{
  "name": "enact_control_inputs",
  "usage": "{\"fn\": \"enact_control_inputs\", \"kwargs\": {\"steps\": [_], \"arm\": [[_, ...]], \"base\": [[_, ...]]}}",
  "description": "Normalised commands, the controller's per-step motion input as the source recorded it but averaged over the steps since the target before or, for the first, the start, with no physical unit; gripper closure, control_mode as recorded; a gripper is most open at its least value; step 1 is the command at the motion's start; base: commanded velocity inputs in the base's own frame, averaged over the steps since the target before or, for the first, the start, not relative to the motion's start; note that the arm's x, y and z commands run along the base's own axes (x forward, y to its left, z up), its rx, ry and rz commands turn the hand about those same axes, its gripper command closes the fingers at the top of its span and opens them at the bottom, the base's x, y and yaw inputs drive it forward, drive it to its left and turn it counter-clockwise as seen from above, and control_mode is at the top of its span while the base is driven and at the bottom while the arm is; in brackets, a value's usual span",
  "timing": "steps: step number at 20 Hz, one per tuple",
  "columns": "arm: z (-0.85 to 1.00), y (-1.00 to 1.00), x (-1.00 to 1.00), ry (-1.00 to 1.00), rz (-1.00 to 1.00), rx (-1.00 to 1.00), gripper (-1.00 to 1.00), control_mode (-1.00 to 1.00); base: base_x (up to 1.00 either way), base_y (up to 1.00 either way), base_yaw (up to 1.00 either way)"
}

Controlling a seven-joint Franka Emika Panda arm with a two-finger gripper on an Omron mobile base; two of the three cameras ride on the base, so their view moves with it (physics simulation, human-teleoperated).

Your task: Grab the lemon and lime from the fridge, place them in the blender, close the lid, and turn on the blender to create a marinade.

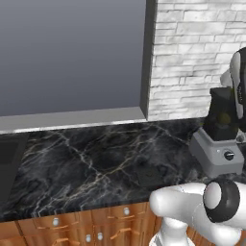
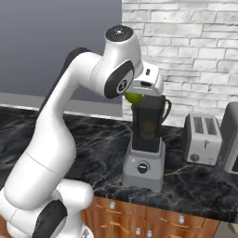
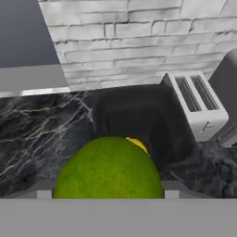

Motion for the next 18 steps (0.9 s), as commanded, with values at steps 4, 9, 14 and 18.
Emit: {"fn": "enact_control_inputs", "kwargs": {"steps": [4, 9, 14, 18], "arm": [[-0.58, -0.44, 0.82, 0.17, 0.0, 0.01, 1.0, -1.0], [-0.5, -0.22, 0.76, 0.15, 0.0, 0.0, 1.0, -1.0], [-0.46, -0.14, 0.45, 0.11, 0.01, 0.0, 1.0, -1.0], [-0.43, -0.07, 0.27, 0.05, 0.0, 0.0, 1.0, -1.0]], "base": [[0.0, 0.0, 0.0], [0.0, 0.0, 0.0], [0.0, 0.0, 0.0], [0.0, 0.0, 0.0]]}}
